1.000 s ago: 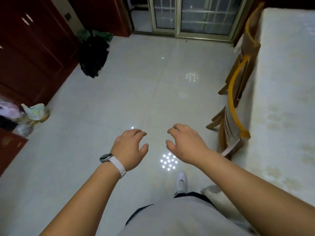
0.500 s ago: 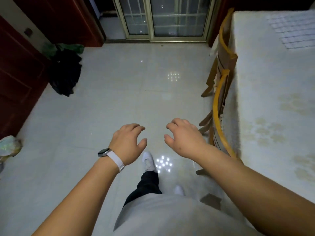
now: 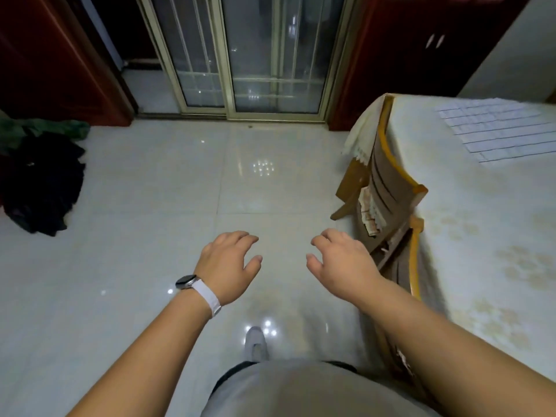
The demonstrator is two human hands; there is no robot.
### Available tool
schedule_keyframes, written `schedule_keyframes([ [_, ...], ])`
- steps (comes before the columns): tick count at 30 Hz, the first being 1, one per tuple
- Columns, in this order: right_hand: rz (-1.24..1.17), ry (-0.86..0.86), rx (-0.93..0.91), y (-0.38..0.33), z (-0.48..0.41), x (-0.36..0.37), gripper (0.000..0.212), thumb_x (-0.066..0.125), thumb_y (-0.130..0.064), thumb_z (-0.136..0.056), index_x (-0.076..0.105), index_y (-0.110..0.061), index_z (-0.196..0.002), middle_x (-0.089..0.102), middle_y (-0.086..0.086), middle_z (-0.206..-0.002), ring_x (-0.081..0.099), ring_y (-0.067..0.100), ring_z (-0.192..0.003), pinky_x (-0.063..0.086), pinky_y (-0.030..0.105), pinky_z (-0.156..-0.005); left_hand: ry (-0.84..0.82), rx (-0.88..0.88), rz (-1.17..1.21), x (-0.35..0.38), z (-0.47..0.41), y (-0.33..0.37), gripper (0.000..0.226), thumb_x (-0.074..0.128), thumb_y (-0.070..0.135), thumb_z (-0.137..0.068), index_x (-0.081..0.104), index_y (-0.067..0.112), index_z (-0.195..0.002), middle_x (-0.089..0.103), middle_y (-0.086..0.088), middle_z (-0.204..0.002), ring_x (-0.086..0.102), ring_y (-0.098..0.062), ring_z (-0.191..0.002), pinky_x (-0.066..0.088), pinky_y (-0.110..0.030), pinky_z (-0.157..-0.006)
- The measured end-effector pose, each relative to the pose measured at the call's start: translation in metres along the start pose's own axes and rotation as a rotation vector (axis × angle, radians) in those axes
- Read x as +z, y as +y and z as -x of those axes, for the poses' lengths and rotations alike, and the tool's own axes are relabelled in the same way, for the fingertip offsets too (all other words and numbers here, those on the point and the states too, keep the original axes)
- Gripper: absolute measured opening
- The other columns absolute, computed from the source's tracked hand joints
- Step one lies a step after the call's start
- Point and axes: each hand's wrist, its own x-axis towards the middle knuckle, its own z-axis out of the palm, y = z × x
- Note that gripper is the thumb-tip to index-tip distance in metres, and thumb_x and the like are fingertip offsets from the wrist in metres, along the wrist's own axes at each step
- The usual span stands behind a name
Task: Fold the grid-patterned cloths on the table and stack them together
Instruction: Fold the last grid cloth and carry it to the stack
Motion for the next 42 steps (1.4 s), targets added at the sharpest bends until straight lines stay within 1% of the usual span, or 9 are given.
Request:
schedule_keyframes([
  [9, -0.067, 0.070, 0.127, 0.008, -0.071, -0.028, 0.044, 0.040, -0.044, -0.097, 0.056, -0.021, -0.130, 0.056, 0.000, -0.127, 0.051, 0.021, -0.114, 0.043, 0.037, -0.094, -0.044, 0.115, 0.003, -0.026, -0.109, -0.026, 0.058, 0.033, 0.052, -0.084, 0.054, 0.024, -0.131, 0.053, 0.004, -0.135, 0.043, -0.020, -0.128, 0.035, -0.038, -0.101],
  [13, -0.088, 0.063, 0.179, 0.033, -0.103, -0.031, 0.043, 0.040, -0.043, -0.097, 0.055, -0.021, -0.130, 0.055, 0.000, -0.125, 0.050, 0.021, -0.114, 0.041, 0.036, -0.094, -0.048, 0.172, -0.003, -0.024, -0.161, -0.020, 0.066, 0.026, 0.059, -0.081, 0.056, 0.024, -0.129, 0.056, 0.003, -0.133, 0.046, -0.022, -0.125, 0.038, -0.040, -0.100],
  [16, -0.114, 0.049, 0.207, 0.059, -0.139, -0.030, 0.042, 0.042, -0.042, -0.096, 0.059, -0.018, -0.126, 0.058, 0.002, -0.121, 0.053, 0.024, -0.111, 0.043, 0.036, -0.090, -0.064, 0.175, -0.007, -0.020, -0.207, -0.013, 0.068, 0.025, 0.059, -0.080, 0.056, 0.024, -0.128, 0.056, 0.002, -0.132, 0.047, -0.023, -0.124, 0.040, -0.041, -0.100],
  [19, -0.176, 0.103, 0.207, 0.087, -0.183, -0.029, 0.041, 0.046, -0.042, -0.090, 0.065, -0.014, -0.113, 0.062, 0.006, -0.107, 0.060, 0.029, -0.097, 0.050, 0.039, -0.079, -0.081, 0.169, -0.041, -0.018, -0.257, -0.003, 0.066, 0.027, 0.058, -0.081, 0.056, 0.024, -0.129, 0.055, 0.002, -0.133, 0.046, -0.022, -0.125, 0.038, -0.039, -0.100],
  [20, -0.193, 0.104, 0.207, 0.097, -0.199, -0.030, 0.040, 0.046, -0.041, -0.090, 0.065, -0.014, -0.113, 0.062, 0.006, -0.107, 0.060, 0.029, -0.097, 0.050, 0.039, -0.080, -0.085, 0.164, -0.055, -0.018, -0.275, 0.000, 0.066, 0.027, 0.058, -0.081, 0.056, 0.024, -0.129, 0.055, 0.002, -0.133, 0.047, -0.022, -0.125, 0.039, -0.039, -0.100],
  [23, -0.220, 0.058, 0.191, 0.127, -0.248, -0.042, 0.039, 0.044, -0.043, -0.094, 0.060, -0.019, -0.121, 0.057, 0.003, -0.118, 0.055, 0.024, -0.107, 0.046, 0.037, -0.088, -0.110, 0.145, -0.090, -0.021, -0.329, 0.012, 0.072, 0.022, 0.061, -0.078, 0.055, 0.024, -0.130, 0.055, 0.002, -0.134, 0.047, -0.023, -0.125, 0.039, -0.039, -0.100],
  [28, -0.268, 0.040, 0.154, 0.179, -0.314, -0.074, 0.041, 0.041, -0.044, -0.095, 0.059, -0.020, -0.123, 0.057, 0.001, -0.123, 0.054, 0.021, -0.111, 0.047, 0.039, -0.095, -0.095, 0.147, -0.122, -0.035, -0.410, 0.041, 0.068, 0.025, 0.059, -0.079, 0.057, 0.022, -0.127, 0.057, 0.000, -0.131, 0.049, -0.025, -0.122, 0.042, -0.040, -0.098],
  [34, -0.277, 0.039, 0.137, 0.226, -0.367, -0.100, 0.043, 0.042, -0.044, -0.096, 0.056, -0.020, -0.129, 0.055, 0.001, -0.130, 0.052, 0.023, -0.115, 0.044, 0.038, -0.097, -0.066, 0.147, -0.127, -0.046, -0.481, 0.068, 0.066, 0.027, 0.056, -0.080, 0.060, 0.020, -0.125, 0.060, -0.001, -0.128, 0.052, -0.027, -0.119, 0.043, -0.041, -0.096],
  [42, -0.274, -0.026, 0.178, 0.260, -0.442, -0.118, 0.047, 0.038, -0.045, -0.096, 0.052, -0.022, -0.134, 0.050, -0.001, -0.136, 0.043, 0.022, -0.124, 0.040, 0.038, -0.101, -0.098, 0.174, -0.127, -0.048, -0.568, 0.065, 0.067, 0.023, 0.056, -0.081, 0.057, 0.023, -0.129, 0.056, 0.001, -0.134, 0.047, -0.024, -0.124, 0.040, -0.041, -0.099],
])
